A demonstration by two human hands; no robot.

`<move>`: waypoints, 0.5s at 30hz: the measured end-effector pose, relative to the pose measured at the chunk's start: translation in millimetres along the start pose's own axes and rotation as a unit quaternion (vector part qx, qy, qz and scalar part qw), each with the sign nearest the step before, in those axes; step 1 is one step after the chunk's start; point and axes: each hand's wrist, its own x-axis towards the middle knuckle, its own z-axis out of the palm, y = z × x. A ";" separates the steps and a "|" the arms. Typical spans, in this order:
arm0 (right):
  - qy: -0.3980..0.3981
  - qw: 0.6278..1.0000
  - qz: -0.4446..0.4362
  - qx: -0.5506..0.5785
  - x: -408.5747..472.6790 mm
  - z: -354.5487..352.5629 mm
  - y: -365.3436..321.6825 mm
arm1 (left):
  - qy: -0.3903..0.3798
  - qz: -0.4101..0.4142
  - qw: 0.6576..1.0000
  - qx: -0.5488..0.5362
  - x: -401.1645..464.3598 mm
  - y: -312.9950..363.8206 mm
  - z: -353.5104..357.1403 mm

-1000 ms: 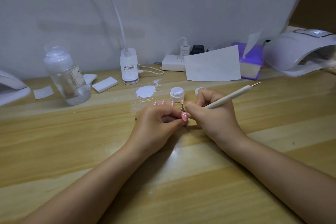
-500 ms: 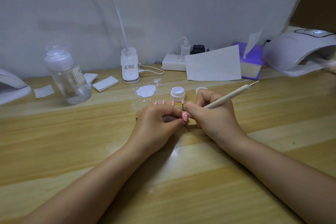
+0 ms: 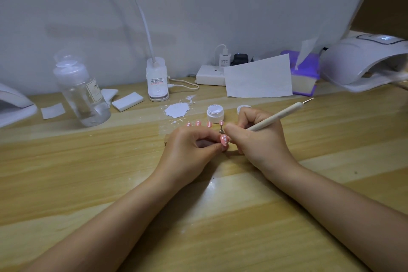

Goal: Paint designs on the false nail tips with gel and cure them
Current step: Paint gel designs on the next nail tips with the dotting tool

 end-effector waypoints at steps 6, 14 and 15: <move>0.005 1.000 0.000 -0.004 0.1 -0.4 -0.2 | -0.001 0.002 1.000 0.005 -0.7 -0.5 -0.4; 0.004 1.000 -0.002 -0.006 -0.4 -0.3 -0.1 | -0.003 0.009 1.000 0.001 -0.6 0.0 -0.3; 0.002 1.000 -0.005 -0.005 -0.6 0.0 -0.2 | -0.003 0.009 1.000 0.001 -0.7 0.1 -0.2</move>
